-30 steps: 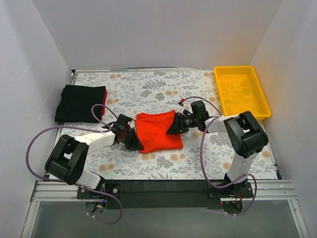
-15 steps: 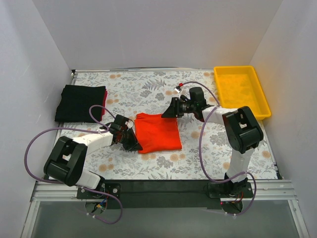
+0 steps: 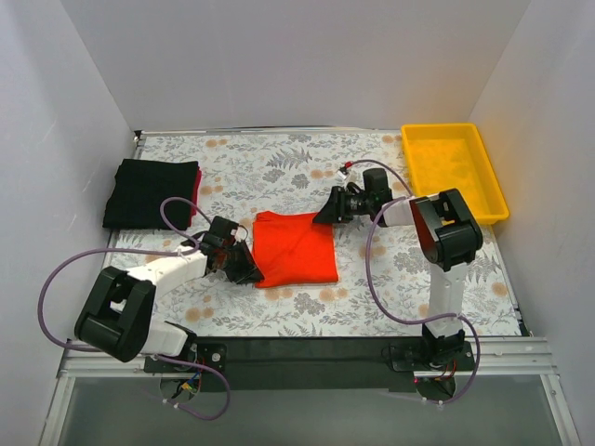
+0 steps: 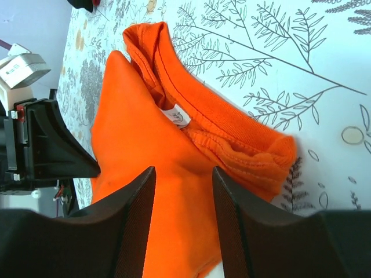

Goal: Fold and stack the t-shirts
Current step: Fold the tshirt, then neatly place the folded tshirt to the corner

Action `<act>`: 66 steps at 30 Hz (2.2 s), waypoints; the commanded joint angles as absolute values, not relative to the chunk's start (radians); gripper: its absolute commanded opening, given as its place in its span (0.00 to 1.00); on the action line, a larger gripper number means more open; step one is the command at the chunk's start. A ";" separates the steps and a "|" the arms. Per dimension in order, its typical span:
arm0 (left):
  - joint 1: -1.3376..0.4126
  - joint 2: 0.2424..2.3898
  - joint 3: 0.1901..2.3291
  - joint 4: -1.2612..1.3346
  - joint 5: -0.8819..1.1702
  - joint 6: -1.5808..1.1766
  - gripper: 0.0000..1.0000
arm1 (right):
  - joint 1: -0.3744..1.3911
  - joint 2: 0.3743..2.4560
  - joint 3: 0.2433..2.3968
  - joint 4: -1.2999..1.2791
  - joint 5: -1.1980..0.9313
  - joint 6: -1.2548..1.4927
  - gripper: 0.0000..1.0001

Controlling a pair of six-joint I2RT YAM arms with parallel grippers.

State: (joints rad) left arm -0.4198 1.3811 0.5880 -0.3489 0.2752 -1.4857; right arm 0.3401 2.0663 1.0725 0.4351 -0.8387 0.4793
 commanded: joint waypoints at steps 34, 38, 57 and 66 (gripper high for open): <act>-0.066 1.287 0.715 -0.425 0.044 -1.330 0.89 | 1.178 2.034 1.476 -0.354 0.100 -0.097 0.47; -0.067 1.316 0.715 -0.422 0.084 -1.327 0.89 | 1.192 2.065 1.485 -0.382 0.130 -0.110 0.43; -0.113 1.424 0.677 -0.364 0.359 -1.384 0.92 | 1.149 1.892 1.355 -0.266 0.092 -0.060 0.01; -0.141 1.460 0.621 -0.246 0.474 -1.534 0.93 | 1.112 1.778 1.218 -0.112 0.046 -0.006 0.01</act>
